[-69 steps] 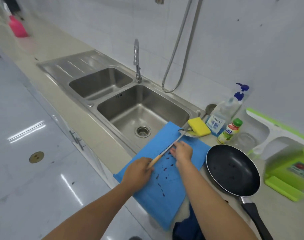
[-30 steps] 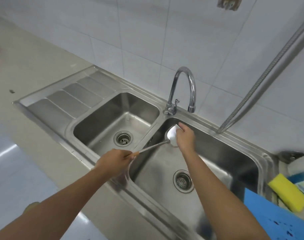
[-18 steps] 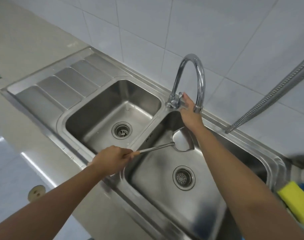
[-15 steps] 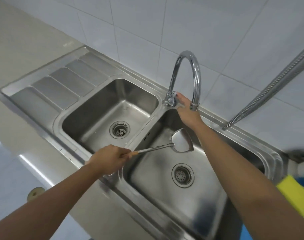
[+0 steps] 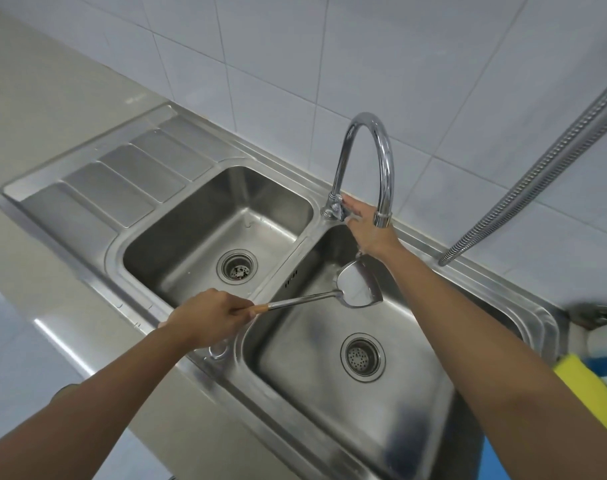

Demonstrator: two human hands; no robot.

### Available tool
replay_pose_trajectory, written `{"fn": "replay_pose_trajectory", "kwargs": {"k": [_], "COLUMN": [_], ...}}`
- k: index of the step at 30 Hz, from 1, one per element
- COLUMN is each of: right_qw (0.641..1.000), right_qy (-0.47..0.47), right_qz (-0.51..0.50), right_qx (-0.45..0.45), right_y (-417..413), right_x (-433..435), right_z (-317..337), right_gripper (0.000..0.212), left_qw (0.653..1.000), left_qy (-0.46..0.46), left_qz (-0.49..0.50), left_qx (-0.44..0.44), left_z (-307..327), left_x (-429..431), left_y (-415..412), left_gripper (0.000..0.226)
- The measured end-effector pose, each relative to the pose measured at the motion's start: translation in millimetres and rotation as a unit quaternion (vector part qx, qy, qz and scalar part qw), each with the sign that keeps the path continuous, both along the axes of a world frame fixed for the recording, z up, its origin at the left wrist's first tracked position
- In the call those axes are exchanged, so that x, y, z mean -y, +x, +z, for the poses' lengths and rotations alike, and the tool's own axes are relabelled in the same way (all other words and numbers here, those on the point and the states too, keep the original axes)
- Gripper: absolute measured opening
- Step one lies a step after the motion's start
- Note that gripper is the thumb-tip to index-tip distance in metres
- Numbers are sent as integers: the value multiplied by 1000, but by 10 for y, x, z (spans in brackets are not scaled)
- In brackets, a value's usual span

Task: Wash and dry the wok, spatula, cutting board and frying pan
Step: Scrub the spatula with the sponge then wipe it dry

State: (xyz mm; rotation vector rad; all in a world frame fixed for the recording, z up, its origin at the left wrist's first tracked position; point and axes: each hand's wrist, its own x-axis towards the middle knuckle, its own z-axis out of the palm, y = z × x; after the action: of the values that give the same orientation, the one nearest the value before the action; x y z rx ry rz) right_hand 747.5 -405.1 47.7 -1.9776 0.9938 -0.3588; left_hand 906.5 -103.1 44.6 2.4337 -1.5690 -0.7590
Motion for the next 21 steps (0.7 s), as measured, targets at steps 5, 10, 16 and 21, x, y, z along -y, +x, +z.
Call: {"fn": "replay_pose_trajectory", "kwargs": {"k": [5, 10, 16, 21], "right_qw": [1000, 997, 988, 976], "right_qy": [-29, -58, -140, -146], "right_qz": [-9, -39, -63, -163], "right_qx": [6, 28, 0, -4], "right_y": [70, 126, 184, 173], "right_x": [99, 155, 162, 204], "right_z": [-38, -23, 145, 190], "right_gripper": [40, 35, 24, 30], "left_qw": [1000, 1000, 999, 999], "left_qy": [-1, 0, 3, 13], "left_qz": [-1, 2, 7, -2], "left_qx": [3, 13, 31, 35], "left_z": [8, -11, -3, -3], "left_x": [1, -2, 5, 39], "left_y": [13, 30, 3, -27], "left_gripper": [31, 31, 34, 32]}}
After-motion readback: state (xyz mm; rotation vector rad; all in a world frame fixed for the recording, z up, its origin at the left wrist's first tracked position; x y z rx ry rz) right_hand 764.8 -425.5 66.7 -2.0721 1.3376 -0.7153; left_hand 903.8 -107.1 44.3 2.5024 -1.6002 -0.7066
